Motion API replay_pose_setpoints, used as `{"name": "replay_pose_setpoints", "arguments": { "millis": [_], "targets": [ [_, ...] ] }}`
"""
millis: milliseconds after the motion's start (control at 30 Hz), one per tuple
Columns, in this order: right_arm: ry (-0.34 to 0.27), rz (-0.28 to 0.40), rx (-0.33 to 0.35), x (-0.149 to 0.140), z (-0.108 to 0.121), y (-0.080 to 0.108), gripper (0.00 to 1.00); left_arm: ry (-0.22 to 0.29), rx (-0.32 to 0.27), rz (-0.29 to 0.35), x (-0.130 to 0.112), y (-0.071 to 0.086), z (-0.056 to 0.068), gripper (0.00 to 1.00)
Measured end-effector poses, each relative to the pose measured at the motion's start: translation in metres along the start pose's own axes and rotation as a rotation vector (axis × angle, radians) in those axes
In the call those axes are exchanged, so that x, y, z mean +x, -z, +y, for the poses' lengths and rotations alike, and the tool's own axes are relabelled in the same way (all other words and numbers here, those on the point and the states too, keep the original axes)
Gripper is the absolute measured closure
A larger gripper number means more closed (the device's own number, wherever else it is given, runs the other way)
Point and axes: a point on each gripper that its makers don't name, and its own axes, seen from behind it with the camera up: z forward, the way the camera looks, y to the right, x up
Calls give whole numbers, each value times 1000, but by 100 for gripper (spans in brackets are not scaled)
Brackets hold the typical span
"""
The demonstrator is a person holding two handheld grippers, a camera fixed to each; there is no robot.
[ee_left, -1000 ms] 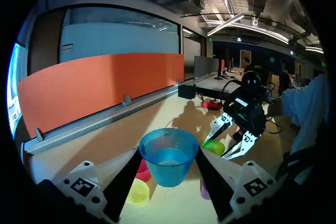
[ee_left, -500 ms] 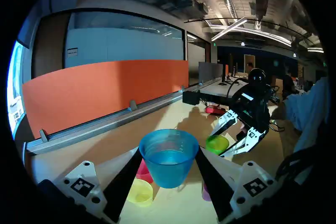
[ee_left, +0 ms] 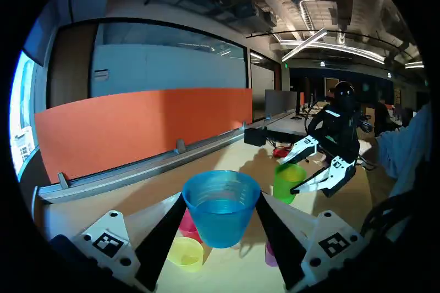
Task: Pour water
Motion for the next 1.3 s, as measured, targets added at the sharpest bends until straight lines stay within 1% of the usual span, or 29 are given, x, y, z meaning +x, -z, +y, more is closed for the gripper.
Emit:
{"name": "replay_pose_setpoints", "arguments": {
  "millis": [367,567,800,1067,1300],
  "targets": [
    [6,106,-11,46,-3,9,6,2,7,50,16,9,8,13],
    [6,147,-10,64,-4,13,6,12,9,73,23,14,11,13],
    [15,181,-10,82,-6,16,6,15,10,86,27,17,11,13],
    [13,222,-4,104,-7,18,7,15,3,99,33,19,15,13],
    [10,227,8,106,-9,15,6,11,3,103,35,20,17,13]
  ]
}}
